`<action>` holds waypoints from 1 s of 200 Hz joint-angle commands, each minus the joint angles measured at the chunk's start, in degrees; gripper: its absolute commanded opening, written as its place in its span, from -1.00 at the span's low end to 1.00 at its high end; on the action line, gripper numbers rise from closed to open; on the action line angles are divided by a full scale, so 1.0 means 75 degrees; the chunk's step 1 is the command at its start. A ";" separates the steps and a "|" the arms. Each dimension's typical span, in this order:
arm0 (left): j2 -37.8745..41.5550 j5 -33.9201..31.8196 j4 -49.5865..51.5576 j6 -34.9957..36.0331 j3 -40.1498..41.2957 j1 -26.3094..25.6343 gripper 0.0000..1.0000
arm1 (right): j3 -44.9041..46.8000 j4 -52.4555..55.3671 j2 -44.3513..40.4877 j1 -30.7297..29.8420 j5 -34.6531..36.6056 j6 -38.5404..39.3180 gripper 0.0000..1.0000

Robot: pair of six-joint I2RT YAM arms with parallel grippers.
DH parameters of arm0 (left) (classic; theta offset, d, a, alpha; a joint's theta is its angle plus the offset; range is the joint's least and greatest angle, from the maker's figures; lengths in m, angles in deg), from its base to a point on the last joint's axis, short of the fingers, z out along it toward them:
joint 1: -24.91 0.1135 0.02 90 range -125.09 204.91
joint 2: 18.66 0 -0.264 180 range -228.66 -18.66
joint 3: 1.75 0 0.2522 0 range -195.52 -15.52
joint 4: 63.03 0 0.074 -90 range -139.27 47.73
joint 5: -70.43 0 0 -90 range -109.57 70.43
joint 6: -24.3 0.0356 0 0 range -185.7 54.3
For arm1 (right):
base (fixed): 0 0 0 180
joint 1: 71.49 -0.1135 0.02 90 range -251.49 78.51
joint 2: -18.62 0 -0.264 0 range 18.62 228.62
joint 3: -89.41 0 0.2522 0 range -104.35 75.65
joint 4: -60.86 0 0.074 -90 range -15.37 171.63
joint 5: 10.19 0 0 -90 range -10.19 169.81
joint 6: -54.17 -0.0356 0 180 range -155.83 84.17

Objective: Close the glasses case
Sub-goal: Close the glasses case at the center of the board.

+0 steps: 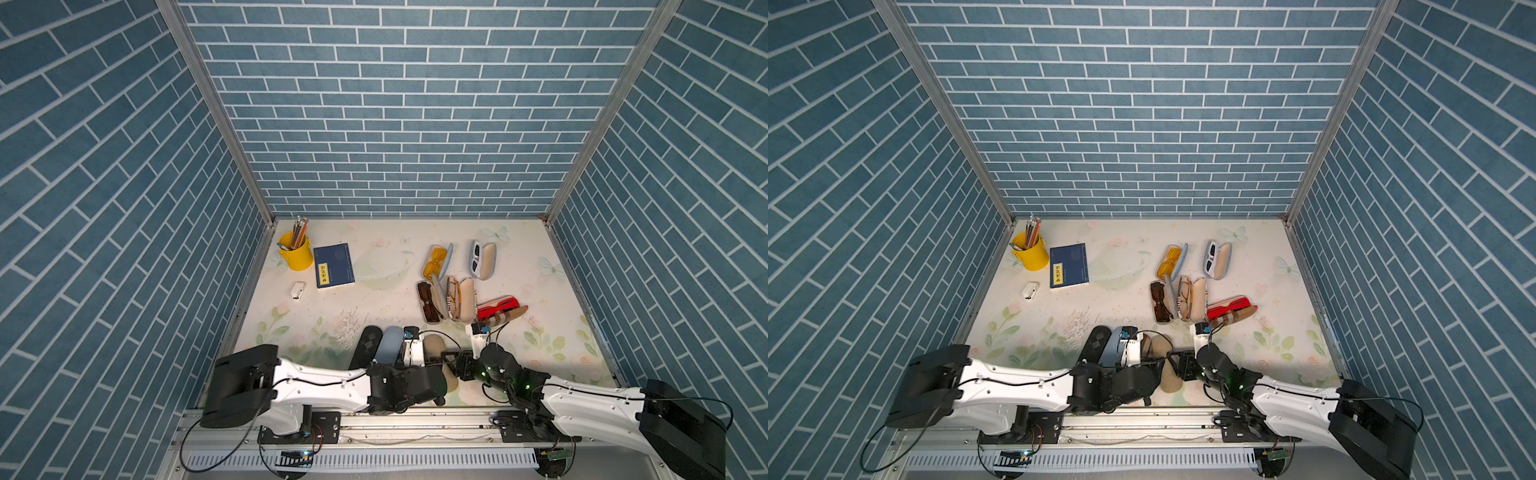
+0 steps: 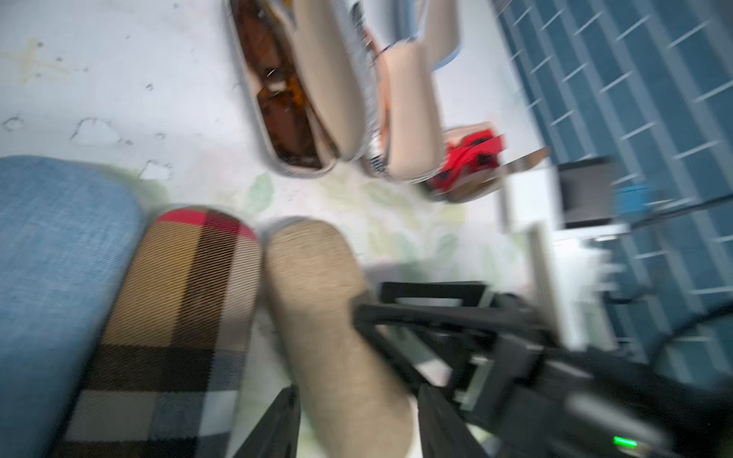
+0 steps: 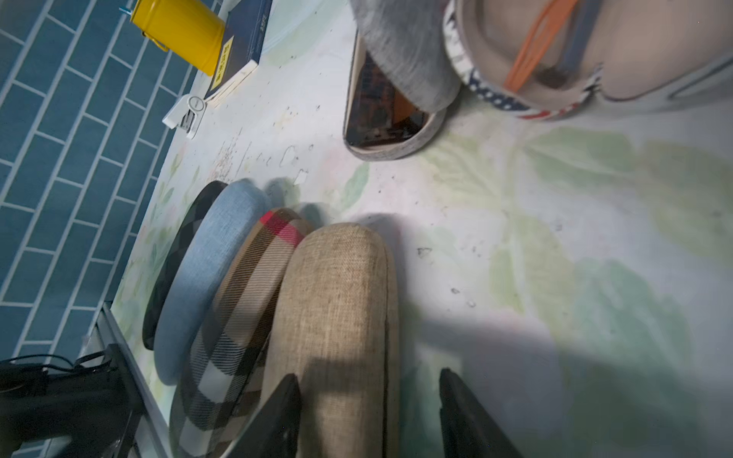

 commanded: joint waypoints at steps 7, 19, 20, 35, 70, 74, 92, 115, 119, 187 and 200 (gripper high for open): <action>0.0317 -0.0427 0.0342 0.0035 -0.0005 0.0002 0.10 | 0.0161 0.0554 0.0728 -0.0007 -0.0218 0.0347 0.08; 0.0539 -0.0540 0.0523 0.0013 0.0041 0.0006 0.11 | 0.0164 0.0394 0.0869 -0.0024 -0.0229 0.0257 0.08; 0.0550 -0.0541 0.0522 0.0020 0.0040 0.0006 0.11 | 0.0168 0.0362 0.0878 -0.0021 -0.0232 0.0246 0.08; 0.0767 -0.0490 0.0450 0.0128 0.0163 0.0002 0.12 | 0.0318 -0.0104 0.0881 -0.0028 -0.0371 0.0054 0.06; 0.0880 -0.0460 0.0413 0.0132 0.0377 0.0006 0.13 | 0.0431 -0.0581 0.0694 -0.0674 0.0015 -0.0652 0.01; 0.0906 -0.0439 0.0360 0.0133 0.0417 -0.0001 0.13 | 0.0406 -0.0571 0.0695 -0.0779 0.0100 -0.0730 0.01; 0.0951 -0.0435 0.0359 0.0110 0.0495 0.0001 0.13 | 0.0389 -0.0687 0.0751 -0.1111 0.0483 -0.1114 -0.02; 0.1038 -0.0466 0.0362 0.0092 0.0575 0.0006 0.13 | 0.0638 -0.1741 0.1037 -0.1320 0.0661 -0.1627 -0.09; 0.1057 -0.0468 0.0369 0.0087 0.0585 0.0006 0.13 | 0.0672 -0.1919 0.1098 -0.1355 0.0706 -0.1701 -0.10; 0.1264 -0.0644 0.0528 0.0040 0.0718 -0.0004 0.15 | 0.0540 -0.4791 0.3042 -0.1662 0.1518 -0.2749 -0.17; 0.1249 -0.0658 0.0543 0.0051 0.0706 0.0002 0.15 | 0.0579 -0.5591 0.3524 -0.1678 0.1544 -0.2891 -0.17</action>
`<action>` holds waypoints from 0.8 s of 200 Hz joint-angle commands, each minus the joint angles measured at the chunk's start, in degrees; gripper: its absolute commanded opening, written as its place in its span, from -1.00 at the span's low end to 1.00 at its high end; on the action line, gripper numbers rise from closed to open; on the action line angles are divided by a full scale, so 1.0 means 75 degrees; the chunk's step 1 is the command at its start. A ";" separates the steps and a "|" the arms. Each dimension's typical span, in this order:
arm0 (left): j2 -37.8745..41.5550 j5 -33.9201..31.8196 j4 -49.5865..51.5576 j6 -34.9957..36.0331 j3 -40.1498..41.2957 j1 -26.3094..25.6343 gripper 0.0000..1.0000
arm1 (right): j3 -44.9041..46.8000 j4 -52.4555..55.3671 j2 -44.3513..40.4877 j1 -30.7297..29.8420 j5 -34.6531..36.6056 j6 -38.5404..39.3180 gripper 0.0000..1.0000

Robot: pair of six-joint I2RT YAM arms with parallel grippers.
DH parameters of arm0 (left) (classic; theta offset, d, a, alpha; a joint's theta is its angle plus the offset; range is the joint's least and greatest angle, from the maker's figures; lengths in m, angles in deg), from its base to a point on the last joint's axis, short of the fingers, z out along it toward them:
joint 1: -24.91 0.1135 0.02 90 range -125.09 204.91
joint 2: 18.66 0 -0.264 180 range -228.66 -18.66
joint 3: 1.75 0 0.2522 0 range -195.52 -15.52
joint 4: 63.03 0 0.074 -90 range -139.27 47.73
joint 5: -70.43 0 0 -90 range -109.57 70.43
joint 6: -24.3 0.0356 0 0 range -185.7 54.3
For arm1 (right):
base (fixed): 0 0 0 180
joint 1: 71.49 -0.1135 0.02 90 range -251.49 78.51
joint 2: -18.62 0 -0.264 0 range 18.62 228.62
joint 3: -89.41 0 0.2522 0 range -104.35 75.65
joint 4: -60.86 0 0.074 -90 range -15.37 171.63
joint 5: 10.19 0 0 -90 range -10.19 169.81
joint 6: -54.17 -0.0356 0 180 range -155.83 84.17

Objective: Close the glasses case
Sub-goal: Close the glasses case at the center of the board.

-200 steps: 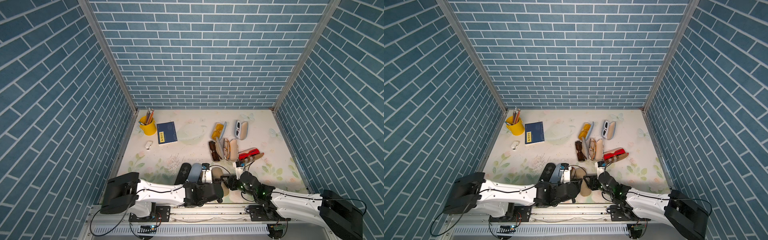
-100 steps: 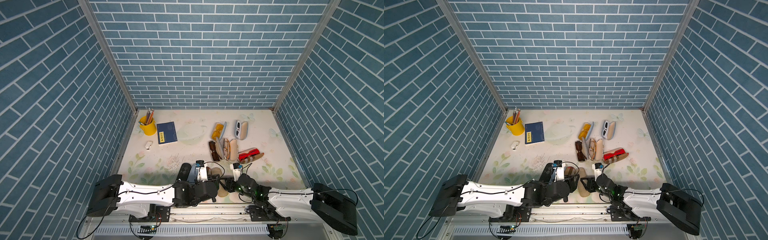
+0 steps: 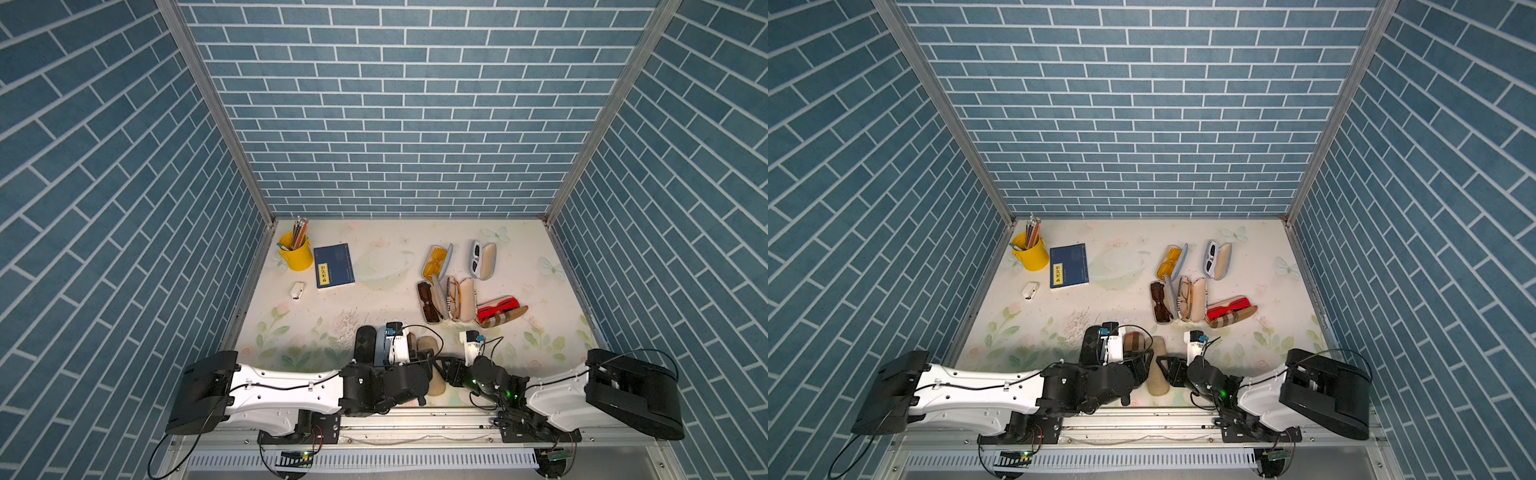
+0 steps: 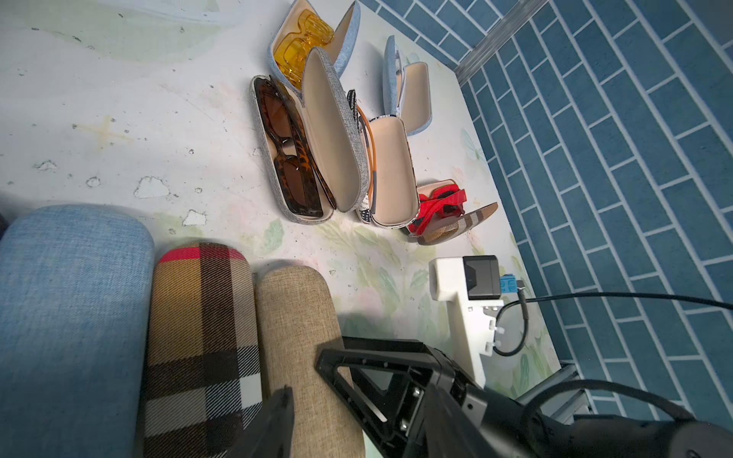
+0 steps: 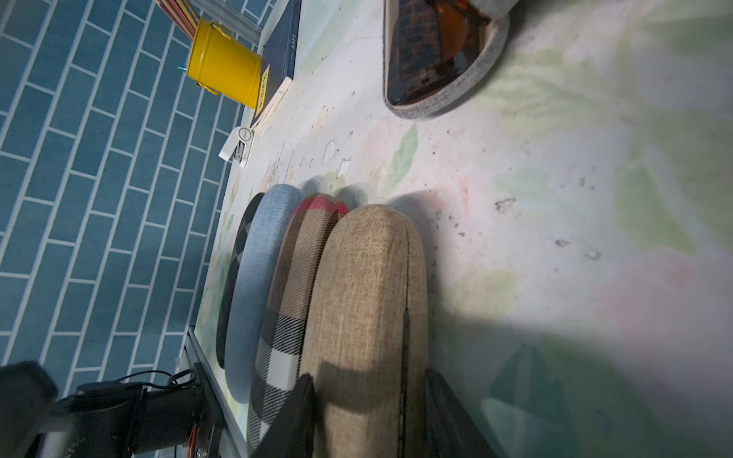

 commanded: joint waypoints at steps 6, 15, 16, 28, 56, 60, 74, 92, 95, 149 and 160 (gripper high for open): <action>0.0040 -0.0207 0.0264 0.0054 0.0119 0.0009 0.15 | 0.0238 -0.1790 0.0952 -0.0063 0.0200 -0.0496 -0.17; 0.0019 -0.0209 0.0271 0.0076 0.0085 0.0013 0.18 | 0.0379 -0.2295 0.1119 -0.0070 0.0214 -0.0524 -0.17; 0.0012 -0.0208 0.0271 0.0083 0.0086 0.0016 0.18 | 0.0388 -0.2347 0.1126 -0.0066 0.0227 -0.0533 -0.17; -0.0050 -0.0213 0.0283 0.0160 0.0041 0.0024 0.32 | 0.0674 -0.2660 0.1079 -0.0063 0.0246 -0.0543 -0.16; -0.0269 -0.0192 0.0293 0.0331 -0.0172 0.0055 0.43 | 0.1050 -0.1466 -0.0306 -0.0017 0.0351 -0.0330 -0.07; -0.0287 -0.0170 0.0256 0.0347 -0.0183 0.0056 0.43 | 0.1013 -0.1024 -0.0656 -0.0004 0.0353 -0.0235 -0.05; -0.0293 -0.0030 0.0031 0.0452 -0.0175 0.0127 0.43 | 0.0630 0.1202 -0.2086 -0.0010 0.0497 0.0104 -0.01; -0.0254 0.0091 -0.0069 0.0616 -0.0163 0.0243 0.43 | 0.0150 0.4157 -0.4006 -0.0001 0.0910 0.0459 0.03; -0.0247 0.0096 -0.0075 0.0634 -0.0162 0.0260 0.43 | 0.0095 0.4601 -0.4347 0.0001 0.0989 0.0475 0.04; -0.0412 0.0317 -0.0305 0.1055 -0.0308 0.0564 0.43 | -0.1093 0.8807 -0.7045 0.0978 0.0975 0.1657 0.13; -0.0502 0.0347 -0.0358 0.1083 -0.0353 0.0560 0.43 | -0.1463 0.8895 -0.6575 0.1415 0.0645 0.2175 0.13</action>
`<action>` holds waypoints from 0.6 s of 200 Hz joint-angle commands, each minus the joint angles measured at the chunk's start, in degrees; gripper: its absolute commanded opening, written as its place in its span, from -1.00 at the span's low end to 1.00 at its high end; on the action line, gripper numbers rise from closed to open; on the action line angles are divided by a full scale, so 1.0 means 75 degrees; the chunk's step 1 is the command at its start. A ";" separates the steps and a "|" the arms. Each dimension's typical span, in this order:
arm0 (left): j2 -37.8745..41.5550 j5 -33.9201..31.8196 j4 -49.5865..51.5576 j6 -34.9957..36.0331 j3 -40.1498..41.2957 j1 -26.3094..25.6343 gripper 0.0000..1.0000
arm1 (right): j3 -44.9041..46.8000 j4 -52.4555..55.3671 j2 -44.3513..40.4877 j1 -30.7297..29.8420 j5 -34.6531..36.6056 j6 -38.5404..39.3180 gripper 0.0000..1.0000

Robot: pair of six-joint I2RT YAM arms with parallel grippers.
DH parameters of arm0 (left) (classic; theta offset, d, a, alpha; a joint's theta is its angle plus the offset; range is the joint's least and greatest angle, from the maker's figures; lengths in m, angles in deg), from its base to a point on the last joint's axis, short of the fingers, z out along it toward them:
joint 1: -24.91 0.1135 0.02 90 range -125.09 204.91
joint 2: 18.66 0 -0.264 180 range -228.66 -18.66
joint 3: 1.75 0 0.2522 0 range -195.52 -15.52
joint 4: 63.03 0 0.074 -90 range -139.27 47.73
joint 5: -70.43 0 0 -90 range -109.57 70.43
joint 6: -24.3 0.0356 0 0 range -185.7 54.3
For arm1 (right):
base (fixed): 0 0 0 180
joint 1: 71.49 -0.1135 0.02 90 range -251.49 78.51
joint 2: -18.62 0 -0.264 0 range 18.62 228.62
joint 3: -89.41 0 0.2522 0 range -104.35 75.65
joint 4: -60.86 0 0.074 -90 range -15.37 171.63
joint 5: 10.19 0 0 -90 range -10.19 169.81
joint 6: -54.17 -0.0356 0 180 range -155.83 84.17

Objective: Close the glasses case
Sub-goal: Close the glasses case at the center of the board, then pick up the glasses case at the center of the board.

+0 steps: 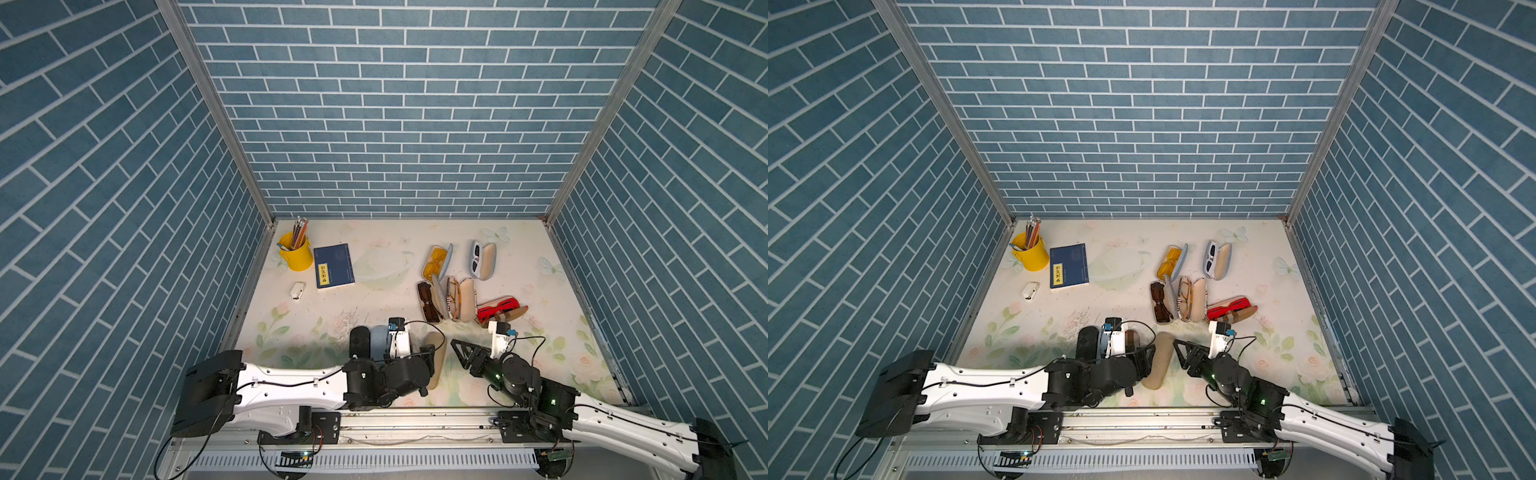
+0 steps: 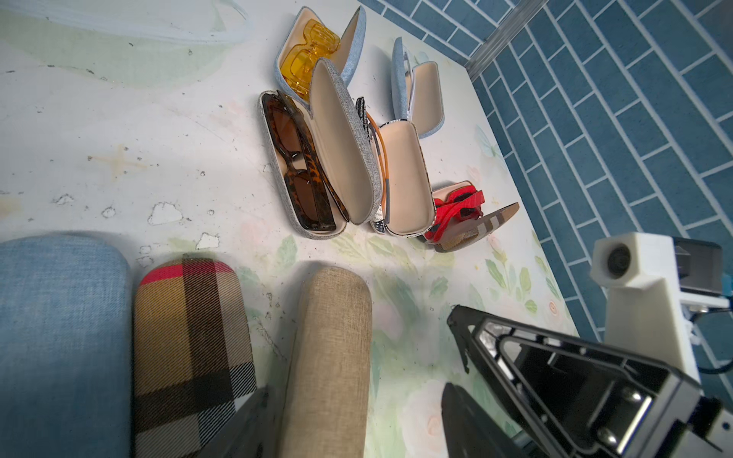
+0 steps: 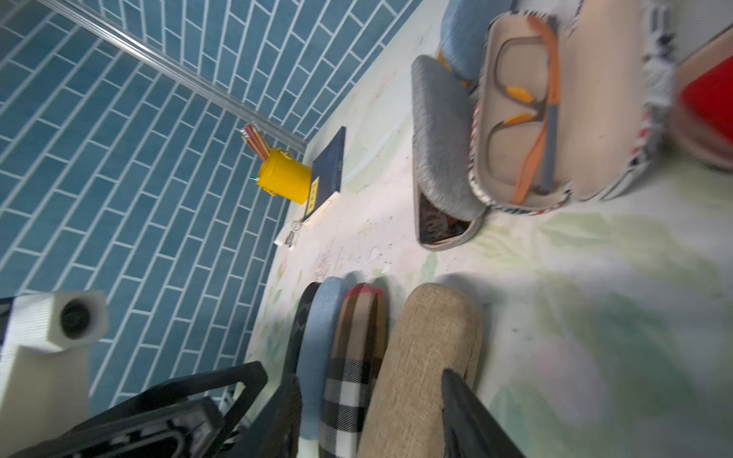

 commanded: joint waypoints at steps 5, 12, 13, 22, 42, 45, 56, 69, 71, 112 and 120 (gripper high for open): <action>-0.0248 0.0132 -0.0205 0.0336 -0.0264 0.0058 0.43 | -0.0913 0.1793 0.0726 0.0800 -0.0451 0.1572 0.13; -0.0285 0.0209 -0.0313 0.0368 -0.0261 0.0065 0.42 | -0.1195 0.1769 0.1210 0.1002 -0.0616 0.1952 0.13; -0.0294 0.0226 -0.0335 0.0373 -0.0257 0.0065 0.42 | -0.1235 0.1769 0.1270 0.1033 -0.0630 0.1998 0.13; -0.0343 0.0403 -0.0593 0.0481 -0.0195 0.0065 0.41 | -0.1624 0.1780 0.1951 0.1209 -0.0691 0.2415 0.13; -0.0656 0.0825 -0.1115 0.0720 -0.0188 0.0063 0.41 | -0.2447 0.1707 0.3210 0.1532 -0.0835 0.3225 0.13; -0.0733 0.0883 -0.1128 0.0745 -0.0222 0.0065 0.41 | -0.2567 0.1664 0.3357 0.1593 -0.0905 0.3344 0.13; -0.1064 0.0986 -0.1073 0.0852 -0.0429 0.0056 0.39 | -0.2965 0.1585 0.3868 0.1831 -0.1123 0.3689 0.12; -0.1431 0.1210 -0.1201 0.0960 -0.0563 0.0016 0.37 | -0.3358 0.1481 0.4374 0.2156 -0.1485 0.4079 0.12; -0.1482 0.1261 -0.1248 0.0977 -0.0580 0.0018 0.36 | -0.3418 0.1468 0.4455 0.2213 -0.1546 0.4134 0.12; -0.2343 0.1599 -0.1420 0.0919 -0.0947 -0.0023 0.29 | -0.4185 0.1252 0.5499 0.2970 -0.2567 0.4862 0.11; -0.2548 0.1602 -0.1302 0.0899 -0.1077 -0.0017 0.28 | -0.4216 0.1160 0.5623 0.3135 -0.2752 0.4928 0.11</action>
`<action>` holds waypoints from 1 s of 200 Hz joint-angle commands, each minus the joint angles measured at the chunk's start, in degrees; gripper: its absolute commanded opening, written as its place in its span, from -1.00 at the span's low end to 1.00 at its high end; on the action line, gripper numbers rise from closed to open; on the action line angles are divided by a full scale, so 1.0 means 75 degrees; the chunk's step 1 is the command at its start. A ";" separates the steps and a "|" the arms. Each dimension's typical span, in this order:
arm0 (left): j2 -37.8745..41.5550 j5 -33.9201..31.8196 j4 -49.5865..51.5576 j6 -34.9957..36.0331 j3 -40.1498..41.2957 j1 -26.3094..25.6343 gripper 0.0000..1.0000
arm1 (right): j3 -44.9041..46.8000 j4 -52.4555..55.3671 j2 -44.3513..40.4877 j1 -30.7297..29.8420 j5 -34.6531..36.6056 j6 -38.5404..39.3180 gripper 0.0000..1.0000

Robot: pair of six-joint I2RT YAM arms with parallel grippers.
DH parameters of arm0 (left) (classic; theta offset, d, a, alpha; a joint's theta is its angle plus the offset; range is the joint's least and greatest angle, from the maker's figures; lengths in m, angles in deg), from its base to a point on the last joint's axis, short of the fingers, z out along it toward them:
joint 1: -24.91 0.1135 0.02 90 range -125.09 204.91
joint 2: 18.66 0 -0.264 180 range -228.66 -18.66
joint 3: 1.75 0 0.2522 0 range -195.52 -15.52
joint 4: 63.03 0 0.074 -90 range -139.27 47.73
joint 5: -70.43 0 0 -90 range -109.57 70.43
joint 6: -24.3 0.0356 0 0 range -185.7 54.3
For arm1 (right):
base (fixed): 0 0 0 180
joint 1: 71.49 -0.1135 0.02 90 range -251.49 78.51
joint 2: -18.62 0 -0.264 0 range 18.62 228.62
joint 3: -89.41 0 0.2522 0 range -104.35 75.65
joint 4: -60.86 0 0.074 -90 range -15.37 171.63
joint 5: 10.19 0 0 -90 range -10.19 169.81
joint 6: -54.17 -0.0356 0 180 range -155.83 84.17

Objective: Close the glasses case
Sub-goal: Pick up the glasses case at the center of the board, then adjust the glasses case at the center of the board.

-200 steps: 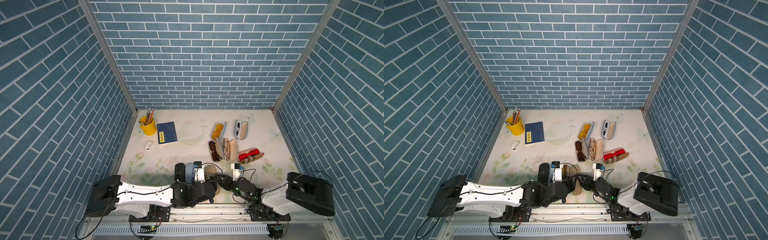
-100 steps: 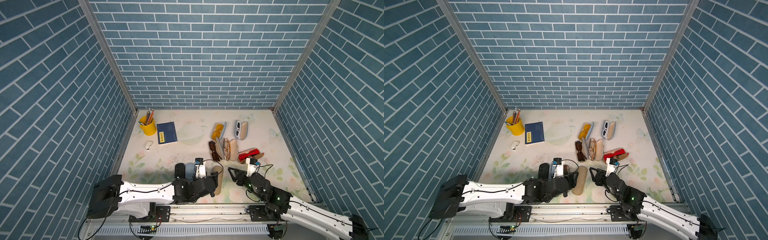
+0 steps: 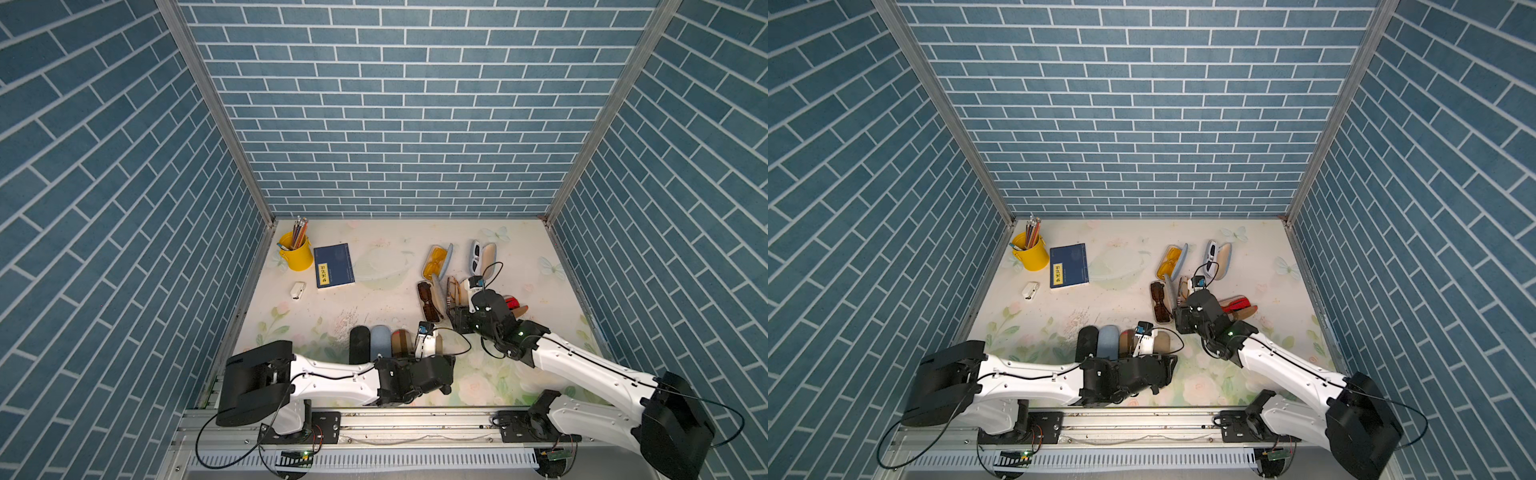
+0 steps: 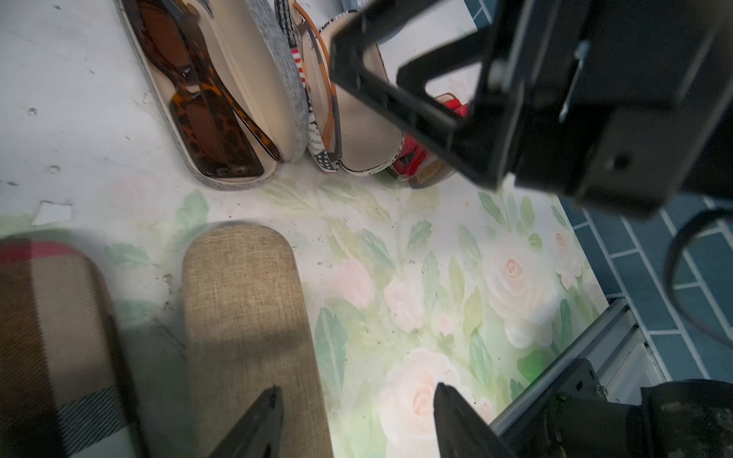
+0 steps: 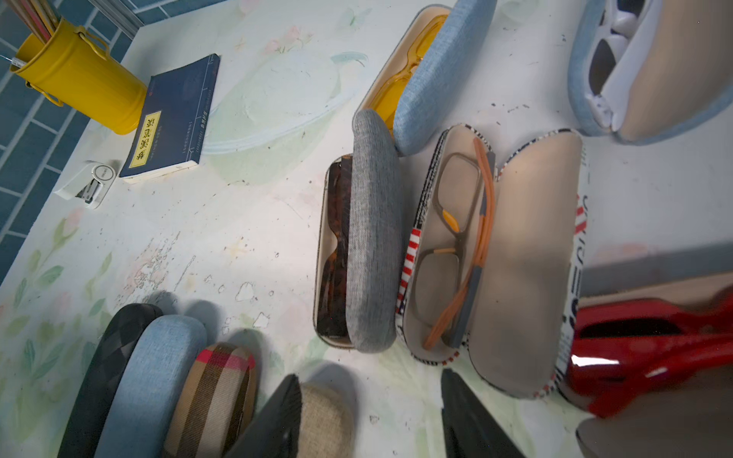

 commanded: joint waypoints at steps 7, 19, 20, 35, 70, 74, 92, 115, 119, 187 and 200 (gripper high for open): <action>-0.0549 0.0219 0.0011 0.0076 -0.0456 -0.0015 0.27 | -0.0219 -0.0214 0.0423 0.0454 -0.1039 0.0861 0.10; -0.0772 0.0214 0.0161 0.0011 -0.0573 -0.0003 0.25 | -0.0297 -0.0261 0.0648 0.0562 -0.1202 0.0990 0.09; -0.0781 0.0214 0.0157 0.0010 -0.0575 -0.0006 0.25 | -0.0306 -0.0264 0.0663 0.0569 -0.1202 0.1003 0.09; -0.0907 0.0193 0.0227 -0.0098 -0.0535 0.0025 0.23 | -0.0393 -0.0278 0.0897 0.0607 -0.1452 0.1135 0.08; -0.0917 0.0009 0.0453 -0.0342 -0.0185 0.0181 0.21 | -0.0634 -0.0281 0.1310 0.0610 -0.1577 0.1297 0.08; -0.0914 -0.0004 0.0487 -0.0359 -0.0159 0.0200 0.21 | -0.0658 -0.0270 0.1347 0.0610 -0.1568 0.1314 0.08; -0.0930 -0.0168 0.0833 -0.0383 -0.0176 0.0248 0.21 | -0.0804 -0.0221 0.1566 0.0610 -0.1476 0.1356 0.07; -0.0869 -0.0416 0.1215 -0.0433 -0.0157 0.0273 0.21 | -0.0944 -0.0223 0.1841 0.0610 -0.1545 0.1368 0.04; -0.0859 -0.0436 0.1276 -0.0445 -0.0139 0.0298 0.21 | -0.0968 -0.0210 0.1887 0.0610 -0.1526 0.1369 0.04; -0.0488 -0.0669 0.1641 -0.0565 0.0243 0.0398 0.21 | -0.1251 -0.0021 0.2341 0.0604 -0.1202 0.1484 -0.01; -0.0424 -0.0720 0.1716 -0.0599 0.0272 0.0406 0.21 | -0.1286 -0.0042 0.2406 0.0603 -0.1108 0.1494 -0.04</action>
